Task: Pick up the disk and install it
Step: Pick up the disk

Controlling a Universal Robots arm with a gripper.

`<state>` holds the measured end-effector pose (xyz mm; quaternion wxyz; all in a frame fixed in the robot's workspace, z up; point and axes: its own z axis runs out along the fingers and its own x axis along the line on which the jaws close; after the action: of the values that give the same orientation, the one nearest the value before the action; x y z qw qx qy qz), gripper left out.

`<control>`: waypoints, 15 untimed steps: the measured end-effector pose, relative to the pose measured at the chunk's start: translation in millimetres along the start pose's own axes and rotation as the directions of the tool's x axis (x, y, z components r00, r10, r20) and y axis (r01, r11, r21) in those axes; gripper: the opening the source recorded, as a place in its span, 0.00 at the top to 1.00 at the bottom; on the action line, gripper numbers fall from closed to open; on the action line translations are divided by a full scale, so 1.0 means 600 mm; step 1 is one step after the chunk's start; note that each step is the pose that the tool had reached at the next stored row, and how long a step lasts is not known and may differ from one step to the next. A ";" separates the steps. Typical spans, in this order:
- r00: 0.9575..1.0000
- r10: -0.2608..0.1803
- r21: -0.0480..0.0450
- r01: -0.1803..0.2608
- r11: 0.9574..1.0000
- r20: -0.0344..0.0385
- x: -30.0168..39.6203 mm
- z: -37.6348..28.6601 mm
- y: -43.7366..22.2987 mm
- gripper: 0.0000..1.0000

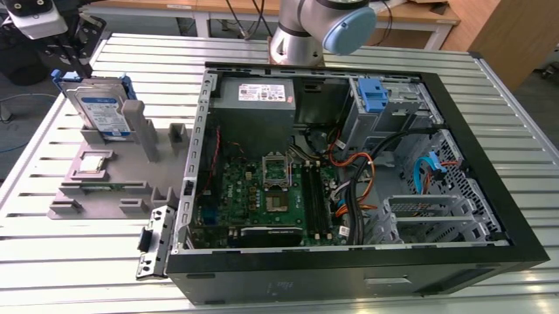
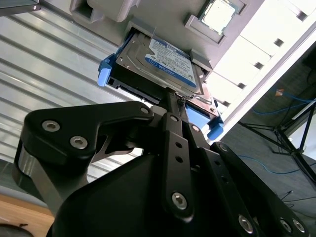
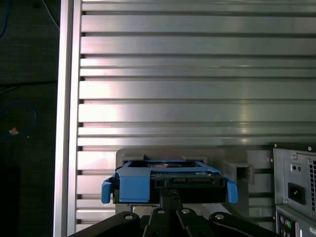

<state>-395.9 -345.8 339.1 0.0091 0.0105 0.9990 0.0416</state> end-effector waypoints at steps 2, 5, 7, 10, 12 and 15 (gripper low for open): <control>1.000 -0.003 0.000 0.003 1.000 0.000 0.000 0.000 0.000 0.90; 1.000 -0.013 0.000 0.013 1.000 -0.001 0.000 0.000 0.000 0.90; 1.000 -0.019 0.000 0.019 1.000 -0.002 0.000 0.000 0.000 0.90; 0.999 -0.034 -0.001 0.034 0.999 -0.003 0.000 0.000 0.000 0.90; 0.999 -0.042 -0.001 0.042 0.999 -0.004 0.000 0.000 0.000 0.90; 0.998 -0.055 -0.001 0.055 0.998 -0.005 0.000 0.000 0.000 0.90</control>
<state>-395.8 -345.8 339.2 0.0079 -0.0170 0.9989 0.0419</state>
